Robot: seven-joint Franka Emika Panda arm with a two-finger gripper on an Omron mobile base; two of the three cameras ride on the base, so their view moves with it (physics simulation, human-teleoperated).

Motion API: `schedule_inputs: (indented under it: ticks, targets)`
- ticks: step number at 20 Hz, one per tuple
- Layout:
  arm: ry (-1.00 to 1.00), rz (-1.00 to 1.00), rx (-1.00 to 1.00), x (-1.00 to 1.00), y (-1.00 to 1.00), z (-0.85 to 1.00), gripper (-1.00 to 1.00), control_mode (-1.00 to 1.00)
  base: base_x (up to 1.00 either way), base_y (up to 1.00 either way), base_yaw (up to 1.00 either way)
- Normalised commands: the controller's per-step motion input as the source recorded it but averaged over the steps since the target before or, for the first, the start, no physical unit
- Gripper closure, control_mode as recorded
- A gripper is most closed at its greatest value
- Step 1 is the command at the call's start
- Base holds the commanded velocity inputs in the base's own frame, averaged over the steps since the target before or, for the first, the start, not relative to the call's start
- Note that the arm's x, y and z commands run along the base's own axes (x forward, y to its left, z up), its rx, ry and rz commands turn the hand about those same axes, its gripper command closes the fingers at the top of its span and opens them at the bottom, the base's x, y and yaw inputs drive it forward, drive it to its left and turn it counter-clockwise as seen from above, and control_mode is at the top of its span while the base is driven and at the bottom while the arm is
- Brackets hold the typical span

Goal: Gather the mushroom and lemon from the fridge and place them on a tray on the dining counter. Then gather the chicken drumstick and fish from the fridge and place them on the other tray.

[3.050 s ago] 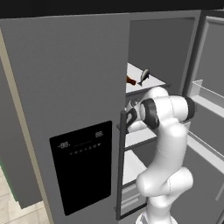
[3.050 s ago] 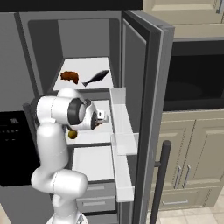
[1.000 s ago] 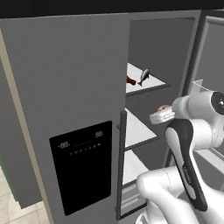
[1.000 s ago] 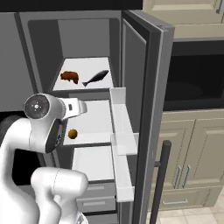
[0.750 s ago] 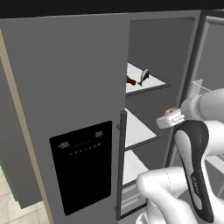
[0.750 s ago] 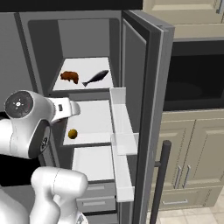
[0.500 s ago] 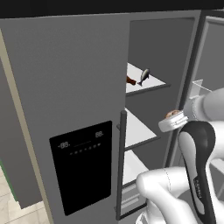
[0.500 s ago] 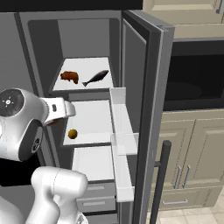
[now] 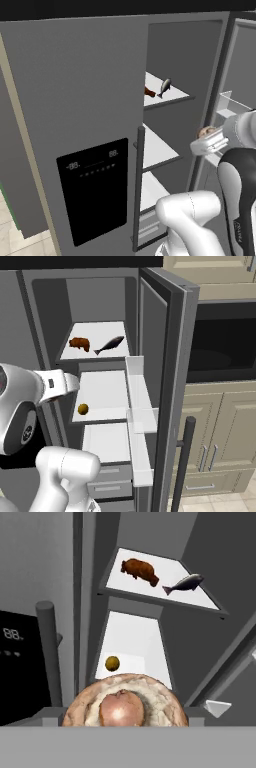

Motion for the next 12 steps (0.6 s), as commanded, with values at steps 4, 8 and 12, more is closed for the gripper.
schedule_inputs:
  ticks: [4, 8, 12]
  targets:
    - [-0.17, -0.08, 0.00, -0.56, 0.02, 0.00, 1.00, -1.00, 0.00, 0.00, 0.00]
    - [-0.04, -0.03, 0.00, -0.16, 0.00, 0.00, 1.00, 1.00, -0.63, 0.03, -0.16]
    - [0.00, 0.00, 0.00, 0.00, 0.00, 0.00, 1.00, 1.00, -0.80, 0.17, -0.32]
